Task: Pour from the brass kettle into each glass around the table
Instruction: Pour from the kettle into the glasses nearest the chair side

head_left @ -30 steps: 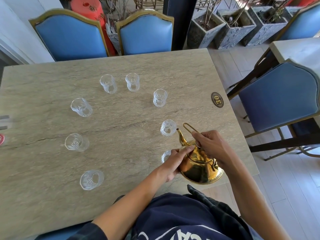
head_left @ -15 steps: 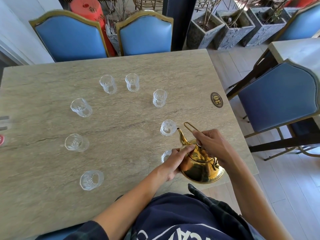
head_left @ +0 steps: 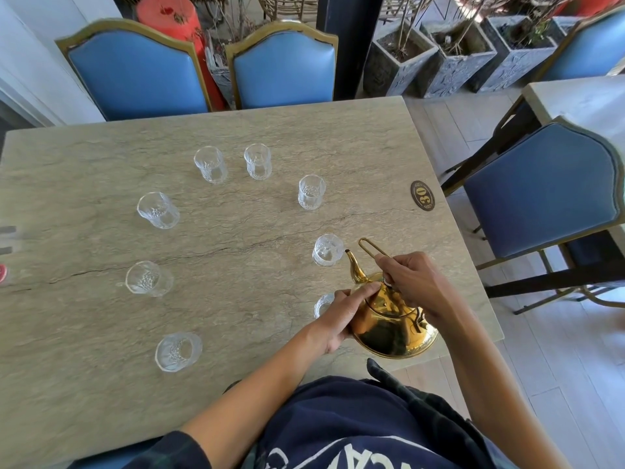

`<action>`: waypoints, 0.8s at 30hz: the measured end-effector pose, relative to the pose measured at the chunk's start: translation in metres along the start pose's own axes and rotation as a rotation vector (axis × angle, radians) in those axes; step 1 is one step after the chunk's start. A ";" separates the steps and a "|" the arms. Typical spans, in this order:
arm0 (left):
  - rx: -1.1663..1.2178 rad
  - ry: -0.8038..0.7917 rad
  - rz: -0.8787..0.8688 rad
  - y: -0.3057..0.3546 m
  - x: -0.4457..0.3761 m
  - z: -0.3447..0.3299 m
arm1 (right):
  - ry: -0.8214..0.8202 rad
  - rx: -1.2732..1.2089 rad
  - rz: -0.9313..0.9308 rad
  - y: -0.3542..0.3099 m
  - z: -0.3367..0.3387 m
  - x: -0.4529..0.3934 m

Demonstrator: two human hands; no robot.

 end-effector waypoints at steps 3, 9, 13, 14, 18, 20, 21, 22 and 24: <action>0.000 0.001 0.000 0.001 0.001 0.001 | 0.001 0.006 -0.005 0.000 -0.001 0.000; -0.006 0.011 0.000 0.003 0.004 0.001 | 0.003 0.014 0.000 -0.001 -0.001 0.000; 0.001 0.017 0.009 0.004 0.006 0.001 | 0.007 0.030 -0.001 -0.003 -0.002 -0.001; 0.002 0.017 0.010 0.004 0.007 0.001 | 0.006 0.031 -0.001 -0.003 -0.002 -0.001; 0.004 0.022 0.010 0.004 0.007 0.002 | 0.002 0.037 -0.004 -0.003 -0.003 -0.001; 0.009 0.022 0.012 0.003 0.006 0.003 | -0.002 0.033 -0.005 -0.002 -0.004 -0.002; 0.009 0.021 0.012 0.003 0.006 0.002 | -0.003 0.027 -0.003 -0.001 -0.004 -0.002; 0.009 0.018 0.011 0.005 0.008 0.001 | -0.005 0.019 0.001 -0.001 -0.004 -0.002; 0.010 0.014 -0.001 0.009 0.014 -0.002 | 0.001 0.016 0.010 0.001 -0.004 -0.001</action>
Point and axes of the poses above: each hand's wrist, its own x-axis away from the middle knuckle, its own z-axis out of the back of the hand, y = z × x, the point moved 5 cm from there along -x, towards the middle knuckle, and after that the axes turned 12 degrees about -y, right-handed, at the moved point
